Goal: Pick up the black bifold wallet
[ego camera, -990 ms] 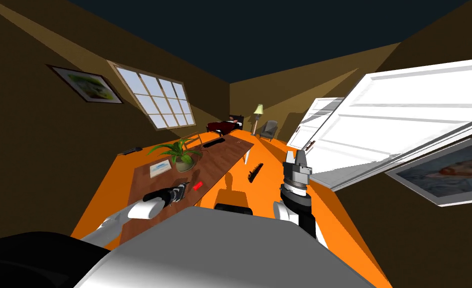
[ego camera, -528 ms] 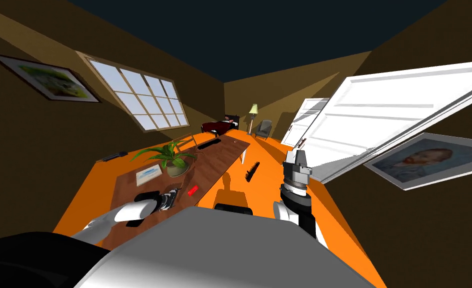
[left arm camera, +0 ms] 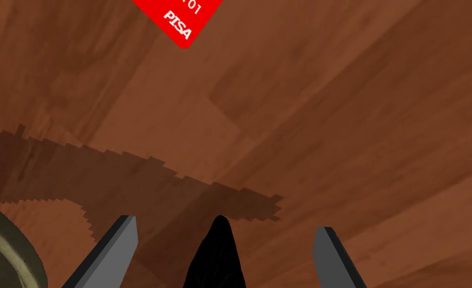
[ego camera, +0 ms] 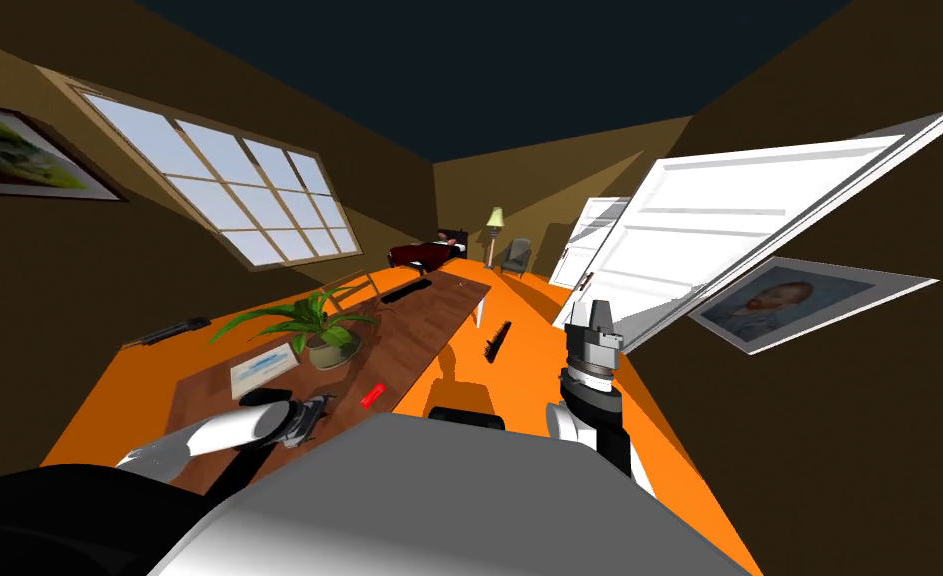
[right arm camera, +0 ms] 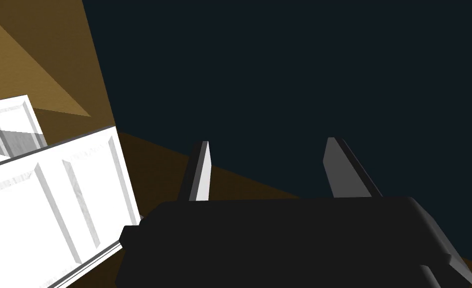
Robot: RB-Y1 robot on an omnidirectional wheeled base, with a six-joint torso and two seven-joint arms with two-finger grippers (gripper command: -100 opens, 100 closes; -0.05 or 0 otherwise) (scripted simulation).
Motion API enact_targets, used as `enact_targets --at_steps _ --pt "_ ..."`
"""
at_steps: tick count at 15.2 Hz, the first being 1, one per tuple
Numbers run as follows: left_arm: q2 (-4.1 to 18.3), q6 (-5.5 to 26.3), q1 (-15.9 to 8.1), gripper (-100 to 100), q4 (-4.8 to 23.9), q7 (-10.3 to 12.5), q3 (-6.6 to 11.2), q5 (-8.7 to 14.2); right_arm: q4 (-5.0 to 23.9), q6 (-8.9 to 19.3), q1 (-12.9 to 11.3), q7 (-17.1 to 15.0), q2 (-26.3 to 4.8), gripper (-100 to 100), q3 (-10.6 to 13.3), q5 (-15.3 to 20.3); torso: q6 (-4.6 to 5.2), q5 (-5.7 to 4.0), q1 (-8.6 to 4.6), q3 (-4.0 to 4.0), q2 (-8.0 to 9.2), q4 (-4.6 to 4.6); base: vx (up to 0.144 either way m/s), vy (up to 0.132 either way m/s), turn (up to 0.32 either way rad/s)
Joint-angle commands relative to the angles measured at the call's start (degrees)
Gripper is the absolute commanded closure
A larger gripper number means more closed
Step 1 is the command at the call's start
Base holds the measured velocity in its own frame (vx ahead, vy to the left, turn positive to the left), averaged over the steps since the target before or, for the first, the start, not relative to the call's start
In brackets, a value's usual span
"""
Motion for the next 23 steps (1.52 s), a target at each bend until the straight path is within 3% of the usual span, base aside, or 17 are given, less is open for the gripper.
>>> enact_targets --at_steps 1,2,3,4,5,6,7,9,16,21,22,23 --pt "2.15 2.05 1.2 -100 0.04 0.75 -0.05 1.93 0.0 0.0 0.0 0.0 0.0 0 0.0 0.0 0.0 0.0 0.0 0.0 0.0 0.0 0.033 0.016 -0.149" --pt "3.62 3.85 1.32 -100 1.84 0.58 -0.68 4.13 0.0 0.0 0.0 0.0 0.0 0 0.0 0.0 -0.02 0.0 0.02 0.01 0.01 0.0 0.029 0.014 -0.16" --pt "3.62 3.99 1.32 -100 1.84 0.58 -0.68 4.31 0.0 0.0 0.0 0.0 0.0 0 0.0 0.0 -0.01 -0.01 0.02 0.02 0.03 0.01 0.024 0.015 -0.123" --pt "4.97 5.81 1.47 -100 3.54 0.42 -1.28 6.53 0.0 0.0 0.0 0.0 0.0 0 0.0 0.0 -0.02 0.01 0.01 0.03 0.05 0.01 0.021 0.013 -0.13" --pt "4.97 5.81 1.47 -100 3.54 0.42 -1.28 6.53 0.0 0.0 0.0 0.0 0.0 0 0.0 0.0 -0.02 -0.01 0.01 0.03 0.06 0.01 0.017 0.015 -0.11" --pt "6.21 7.5 1.62 -100 5.12 0.27 -1.85 8.58 0.0 0.0 0.0 0.0 0.0 0 0.0 0.0 -0.03 0.0 0.01 0.04 0.08 0.02 0.017 0.015 -0.159" --pt "6.21 7.5 1.62 -100 5.12 0.27 -1.85 8.58 0.0 0.0 0.0 0.0 0.0 0 0.0 0.0 -0.01 0.0 0.01 0.05 0.08 0.02 0.014 0.016 -0.115" --pt "8.31 10.43 1.92 -100 7.85 0.02 -2.85 11.76 0.0 0.0 0.0 0.0 0.0 0 0.0 0.0 -0.03 -0.01 0.01 0.06 0.1 0.02 0.013 0.017 -0.142" --pt "11.33 14.83 2.5 -100 11.96 -0.34 -4.42 17.37 0.0 0.0 0.0 0.0 0.0 0 0.0 0.0 -0.04 0.0 0.0 0.09 0.15 0.03 0.005 0.016 -0.093" --pt "6.47 13.21 1.41 -100 13.97 -0.65 -3.98 13.14 0.0 0.0 0.01 0.0 0.0 0 -0.01 0.0 -0.06 0.05 0.09 0.07 0.12 0.03 0.011 0.032 -0.015" --pt "7.52 13.61 1.51 -100 13.6 -0.78 -3.99 14.16 0.0 0.0 0.01 0.0 0.0 0 -0.01 0.0 -0.05 0.06 0.13 0.07 0.12 0.03 0.007 0.029 -0.005" --pt "7.3 13.55 1.45 100 13.81 -0.93 -3.96 14.02 0.0 0.0 0.0 0.0 0.0 0 -0.01 0.0 -0.05 0.04 0.09 0.08 0.13 0.03 0.002 0.011 -0.002"
